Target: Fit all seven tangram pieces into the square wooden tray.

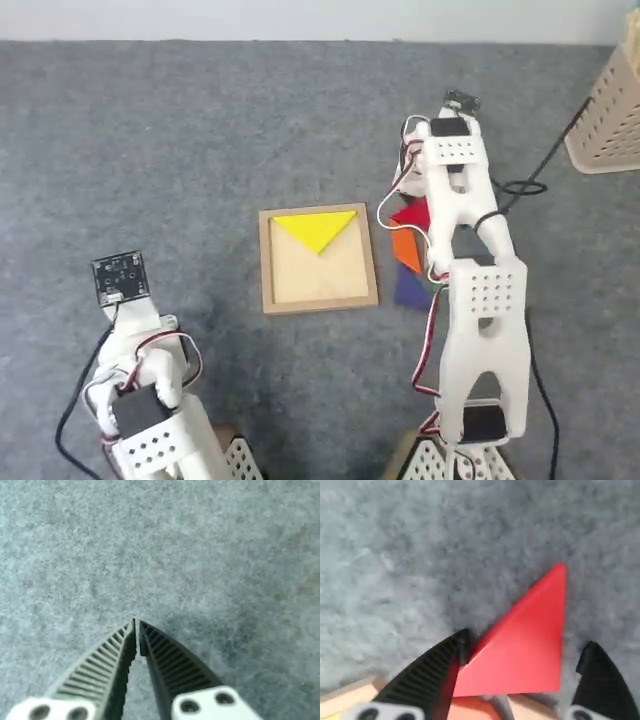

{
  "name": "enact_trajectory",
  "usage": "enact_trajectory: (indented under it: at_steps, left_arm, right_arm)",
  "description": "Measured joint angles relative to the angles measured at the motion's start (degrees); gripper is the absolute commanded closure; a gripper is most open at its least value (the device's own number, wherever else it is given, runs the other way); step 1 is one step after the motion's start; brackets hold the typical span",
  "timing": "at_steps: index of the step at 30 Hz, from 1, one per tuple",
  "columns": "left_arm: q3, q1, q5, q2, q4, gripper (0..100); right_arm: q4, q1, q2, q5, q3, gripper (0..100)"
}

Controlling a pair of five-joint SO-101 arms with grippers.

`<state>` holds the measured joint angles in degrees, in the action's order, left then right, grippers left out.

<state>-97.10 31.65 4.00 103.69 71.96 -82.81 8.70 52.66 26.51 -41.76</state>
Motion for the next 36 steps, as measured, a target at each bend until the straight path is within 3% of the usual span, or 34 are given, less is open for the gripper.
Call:
enact_trajectory:
  at_steps: [2,15,28,36]
  left_arm:
    - [0.00,0.00,0.00,0.00,0.00,99]
    - [0.00,0.00,0.00,0.00,0.00,99]
    - [0.00,0.00,0.00,0.00,0.00,99]
    - [0.00,0.00,0.00,0.00,0.00,99]
  right_arm:
    - [-3.43,-0.09,0.97,-0.35,-2.20,65.3]
    - [-16.35,-4.66,2.02,-19.96,-5.89,64.9]
    - [-17.41,-4.75,1.14,-19.60,-5.80,64.8]
    - [-15.47,-4.75,-4.75,-19.60,2.90,61.8]
